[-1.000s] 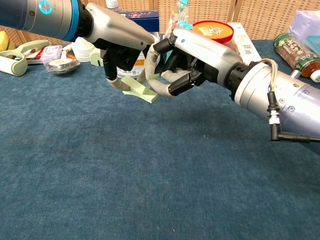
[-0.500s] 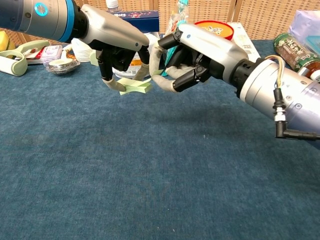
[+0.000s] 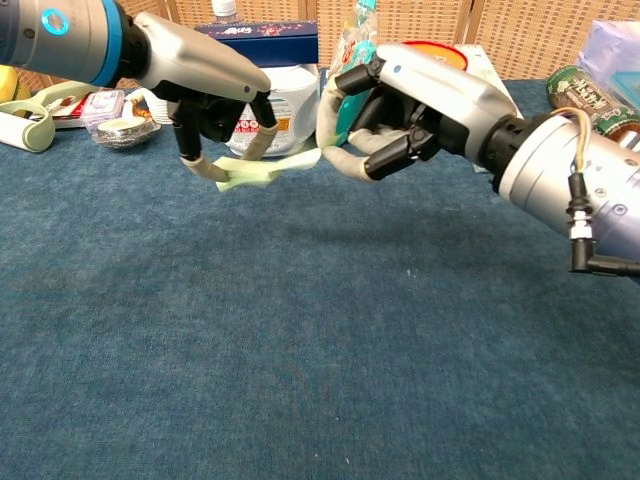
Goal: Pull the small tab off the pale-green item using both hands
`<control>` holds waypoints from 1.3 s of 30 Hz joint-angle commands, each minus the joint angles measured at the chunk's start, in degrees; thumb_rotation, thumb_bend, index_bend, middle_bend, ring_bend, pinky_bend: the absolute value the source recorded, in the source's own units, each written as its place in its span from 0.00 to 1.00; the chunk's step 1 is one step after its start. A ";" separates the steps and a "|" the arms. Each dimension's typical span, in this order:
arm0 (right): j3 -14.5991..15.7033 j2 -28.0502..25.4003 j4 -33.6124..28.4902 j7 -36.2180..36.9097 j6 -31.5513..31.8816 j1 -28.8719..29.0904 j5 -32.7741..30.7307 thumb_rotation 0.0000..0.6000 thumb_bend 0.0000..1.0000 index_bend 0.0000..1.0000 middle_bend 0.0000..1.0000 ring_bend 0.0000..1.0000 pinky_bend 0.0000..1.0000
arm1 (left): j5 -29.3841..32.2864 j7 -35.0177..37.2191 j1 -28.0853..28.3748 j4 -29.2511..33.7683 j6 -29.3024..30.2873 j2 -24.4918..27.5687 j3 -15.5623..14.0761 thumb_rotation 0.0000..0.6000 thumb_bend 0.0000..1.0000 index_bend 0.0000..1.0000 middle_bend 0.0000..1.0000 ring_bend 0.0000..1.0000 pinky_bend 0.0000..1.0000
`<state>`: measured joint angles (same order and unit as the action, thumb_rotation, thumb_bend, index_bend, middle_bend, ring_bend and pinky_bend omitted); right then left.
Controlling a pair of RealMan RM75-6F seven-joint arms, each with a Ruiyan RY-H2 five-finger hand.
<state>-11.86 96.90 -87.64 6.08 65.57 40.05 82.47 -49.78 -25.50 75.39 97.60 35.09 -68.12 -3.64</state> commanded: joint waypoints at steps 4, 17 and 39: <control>0.21 -1.26 -0.01 0.28 0.17 -0.66 -0.24 1.00 0.54 0.75 1.00 1.00 0.92 | -0.19 0.44 -1.27 -0.17 0.56 0.83 -0.63 1.00 0.38 0.59 1.00 1.00 1.00; 2.08 -7.75 1.26 2.04 0.42 -4.26 -1.69 1.00 0.54 0.60 0.98 0.91 0.85 | -1.17 0.89 -4.30 -1.27 3.08 1.00 -0.65 1.00 0.38 0.59 1.00 1.00 1.00; 3.63 -14.51 1.22 4.70 0.33 -7.82 -2.00 1.00 0.53 0.02 0.37 0.22 0.25 | -0.80 -1.27 -5.43 -1.65 4.19 -0.63 0.55 1.00 0.36 0.57 1.00 1.00 1.00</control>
<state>-8.22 82.43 -86.43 10.75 65.84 32.29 80.49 -50.61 -26.74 69.96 95.97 39.24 -68.72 -3.12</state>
